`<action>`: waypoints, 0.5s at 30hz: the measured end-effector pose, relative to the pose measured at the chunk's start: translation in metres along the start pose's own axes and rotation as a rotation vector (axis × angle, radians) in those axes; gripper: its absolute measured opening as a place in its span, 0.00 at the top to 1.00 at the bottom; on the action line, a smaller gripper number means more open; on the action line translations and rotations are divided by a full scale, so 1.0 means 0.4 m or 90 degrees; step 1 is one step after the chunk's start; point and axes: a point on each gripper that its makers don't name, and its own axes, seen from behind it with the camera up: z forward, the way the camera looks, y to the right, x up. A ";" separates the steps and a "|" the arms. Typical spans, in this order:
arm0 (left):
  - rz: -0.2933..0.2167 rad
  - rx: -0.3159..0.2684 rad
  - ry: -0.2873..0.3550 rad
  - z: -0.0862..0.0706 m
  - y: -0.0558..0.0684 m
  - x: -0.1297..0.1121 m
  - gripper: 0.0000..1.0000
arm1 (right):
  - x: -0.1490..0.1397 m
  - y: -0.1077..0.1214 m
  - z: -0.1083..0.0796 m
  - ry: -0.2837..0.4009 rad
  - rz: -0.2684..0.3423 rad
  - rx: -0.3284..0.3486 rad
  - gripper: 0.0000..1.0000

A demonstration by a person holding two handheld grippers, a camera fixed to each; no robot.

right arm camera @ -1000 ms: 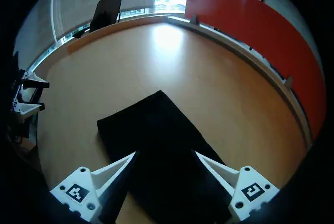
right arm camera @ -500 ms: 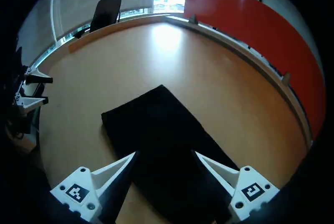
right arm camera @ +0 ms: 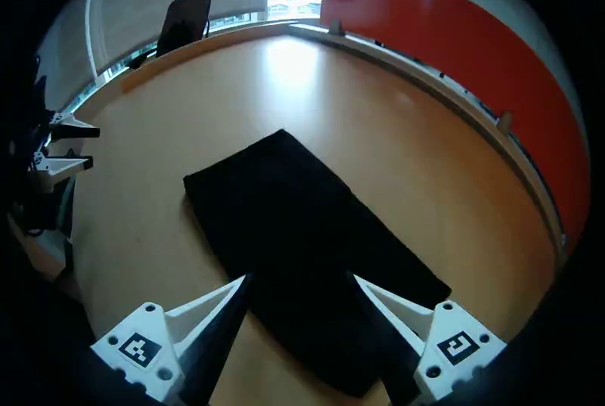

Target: Fold towel

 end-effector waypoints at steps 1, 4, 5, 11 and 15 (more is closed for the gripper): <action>0.001 0.000 0.000 0.001 0.000 0.001 0.06 | -0.008 0.002 -0.005 -0.001 0.002 -0.001 0.09; 0.002 0.000 0.000 0.002 0.001 0.004 0.06 | -0.031 0.009 -0.019 -0.006 0.006 -0.005 0.09; 0.003 0.000 0.000 0.002 0.001 0.004 0.06 | -0.039 0.012 -0.023 -0.008 0.006 -0.007 0.09; 0.004 0.001 -0.001 0.003 0.002 0.008 0.06 | -0.092 0.032 -0.053 -0.021 0.016 -0.018 0.09; 0.007 0.000 -0.002 0.004 0.002 0.008 0.06 | -0.125 0.048 -0.074 -0.030 0.024 -0.026 0.09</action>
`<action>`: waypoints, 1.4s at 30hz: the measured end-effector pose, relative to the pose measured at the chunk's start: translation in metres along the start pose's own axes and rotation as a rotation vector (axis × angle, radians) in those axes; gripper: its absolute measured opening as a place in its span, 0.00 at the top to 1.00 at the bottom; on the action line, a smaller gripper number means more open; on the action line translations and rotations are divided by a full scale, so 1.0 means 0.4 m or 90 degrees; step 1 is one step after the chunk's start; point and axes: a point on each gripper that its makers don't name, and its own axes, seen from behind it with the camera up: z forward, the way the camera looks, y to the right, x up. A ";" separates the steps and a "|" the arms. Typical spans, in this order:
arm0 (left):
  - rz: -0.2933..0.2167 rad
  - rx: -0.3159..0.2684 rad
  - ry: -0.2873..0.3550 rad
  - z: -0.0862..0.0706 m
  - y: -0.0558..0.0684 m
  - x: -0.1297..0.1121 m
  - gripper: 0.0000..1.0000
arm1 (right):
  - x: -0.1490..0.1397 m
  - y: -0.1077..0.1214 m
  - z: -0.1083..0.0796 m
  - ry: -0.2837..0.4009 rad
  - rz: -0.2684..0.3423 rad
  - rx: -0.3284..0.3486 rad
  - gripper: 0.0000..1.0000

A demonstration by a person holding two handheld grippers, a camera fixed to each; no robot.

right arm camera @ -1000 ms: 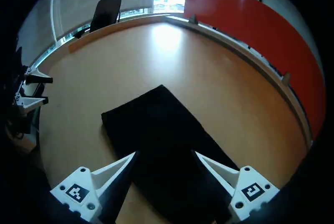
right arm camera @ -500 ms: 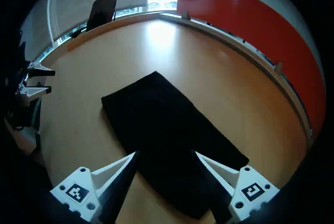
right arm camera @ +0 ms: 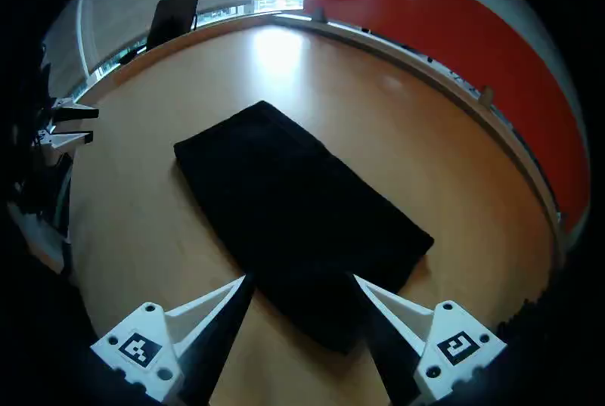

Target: Fold towel

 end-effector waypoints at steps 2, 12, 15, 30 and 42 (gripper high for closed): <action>0.001 0.001 0.000 0.000 -0.001 0.001 0.06 | -0.016 0.009 -0.008 -0.005 0.002 -0.005 0.09; 0.001 0.002 -0.004 0.004 -0.003 0.003 0.06 | -0.088 0.040 -0.045 -0.026 0.014 -0.020 0.09; 0.002 0.001 -0.006 0.004 -0.002 0.001 0.06 | -0.108 0.046 -0.053 -0.033 0.018 -0.022 0.09; 0.001 0.000 -0.009 0.004 0.000 -0.005 0.06 | -0.156 0.064 -0.069 -0.053 0.051 -0.024 0.52; 0.005 -0.004 -0.010 0.005 0.004 -0.005 0.06 | -0.141 0.059 -0.075 -0.040 0.056 -0.007 0.67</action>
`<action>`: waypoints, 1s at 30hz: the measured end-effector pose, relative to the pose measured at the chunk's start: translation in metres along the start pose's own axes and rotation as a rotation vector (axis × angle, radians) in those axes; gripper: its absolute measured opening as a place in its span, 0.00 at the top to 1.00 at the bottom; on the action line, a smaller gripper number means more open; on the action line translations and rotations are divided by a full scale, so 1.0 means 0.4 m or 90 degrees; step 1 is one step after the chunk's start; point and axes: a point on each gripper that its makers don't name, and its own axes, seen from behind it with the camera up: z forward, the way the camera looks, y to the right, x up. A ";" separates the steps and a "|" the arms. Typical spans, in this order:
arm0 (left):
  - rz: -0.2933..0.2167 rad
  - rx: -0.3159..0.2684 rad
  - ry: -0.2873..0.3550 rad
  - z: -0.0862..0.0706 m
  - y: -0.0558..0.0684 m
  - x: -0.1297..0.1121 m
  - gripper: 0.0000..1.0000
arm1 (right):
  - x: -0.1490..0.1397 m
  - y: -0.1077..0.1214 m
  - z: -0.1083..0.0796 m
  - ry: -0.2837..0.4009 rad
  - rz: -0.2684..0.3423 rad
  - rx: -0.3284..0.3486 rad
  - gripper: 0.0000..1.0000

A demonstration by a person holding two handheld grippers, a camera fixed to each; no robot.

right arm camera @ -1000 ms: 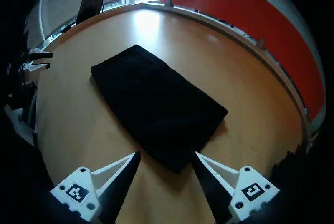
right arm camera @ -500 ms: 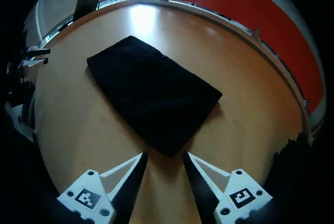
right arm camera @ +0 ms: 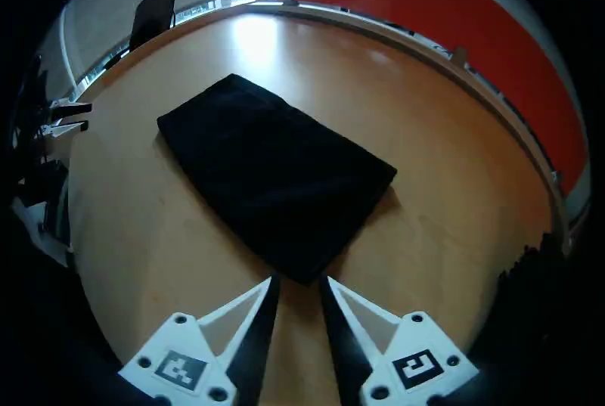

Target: Fold towel

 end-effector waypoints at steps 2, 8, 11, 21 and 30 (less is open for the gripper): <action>0.000 0.000 0.000 0.000 0.000 -0.001 0.06 | -0.002 0.001 0.003 -0.001 -0.002 0.000 0.71; 0.002 -0.001 -0.001 -0.002 0.002 -0.002 0.06 | -0.004 0.004 0.008 -0.002 -0.006 0.001 0.73; 0.003 -0.001 -0.002 -0.002 0.003 -0.003 0.06 | -0.004 0.008 0.007 -0.002 -0.008 0.000 0.79; 0.004 -0.002 -0.002 -0.001 0.004 -0.003 0.06 | 0.005 0.008 0.007 0.011 0.001 -0.002 0.98; 0.005 -0.002 -0.001 0.002 0.006 0.001 0.06 | 0.040 0.015 -0.019 0.035 -0.011 -0.014 0.98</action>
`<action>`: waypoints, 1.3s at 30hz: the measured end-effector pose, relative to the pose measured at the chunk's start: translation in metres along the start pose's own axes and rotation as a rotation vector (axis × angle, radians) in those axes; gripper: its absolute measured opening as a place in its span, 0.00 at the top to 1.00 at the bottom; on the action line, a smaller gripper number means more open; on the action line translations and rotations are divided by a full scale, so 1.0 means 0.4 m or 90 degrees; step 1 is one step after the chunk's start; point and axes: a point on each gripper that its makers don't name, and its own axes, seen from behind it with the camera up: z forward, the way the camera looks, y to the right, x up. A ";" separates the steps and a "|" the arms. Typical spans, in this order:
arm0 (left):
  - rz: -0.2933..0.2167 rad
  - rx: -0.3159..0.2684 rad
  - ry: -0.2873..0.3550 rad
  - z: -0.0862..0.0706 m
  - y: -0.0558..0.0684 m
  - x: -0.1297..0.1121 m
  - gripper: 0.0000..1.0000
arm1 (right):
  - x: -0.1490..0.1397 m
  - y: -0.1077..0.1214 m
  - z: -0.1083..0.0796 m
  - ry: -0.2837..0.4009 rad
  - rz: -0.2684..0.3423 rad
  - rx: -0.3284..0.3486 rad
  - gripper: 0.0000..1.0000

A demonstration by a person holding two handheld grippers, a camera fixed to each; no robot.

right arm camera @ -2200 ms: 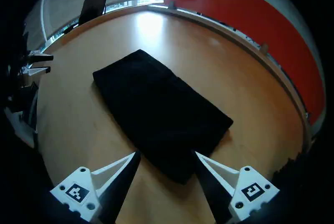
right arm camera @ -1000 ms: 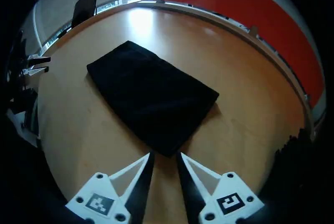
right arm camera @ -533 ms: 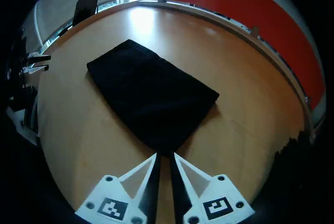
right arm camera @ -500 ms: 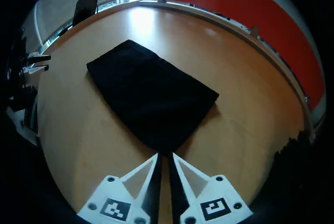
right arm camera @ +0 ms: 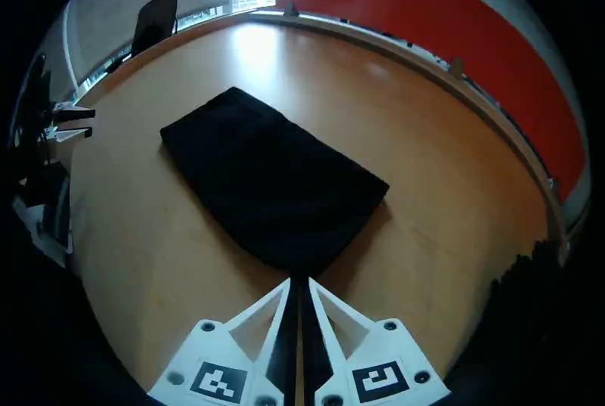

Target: Fold towel

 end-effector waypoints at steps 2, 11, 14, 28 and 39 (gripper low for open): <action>0.000 0.000 0.000 0.001 0.001 0.000 0.06 | 0.019 0.004 -0.009 0.011 -0.006 -0.004 0.98; 0.001 -0.001 0.001 0.004 0.005 0.004 0.06 | 0.105 0.016 -0.054 0.050 -0.034 -0.014 0.98; 0.001 -0.001 0.002 0.004 0.006 0.006 0.06 | 0.127 0.019 -0.065 0.059 -0.043 -0.016 0.98; 0.003 -0.003 0.001 0.003 0.011 0.005 0.06 | 0.184 0.042 -0.095 0.084 -0.054 -0.030 0.98; 0.000 -0.002 0.001 0.001 0.013 0.003 0.06 | 0.252 0.013 -0.083 0.098 -0.087 -0.008 0.98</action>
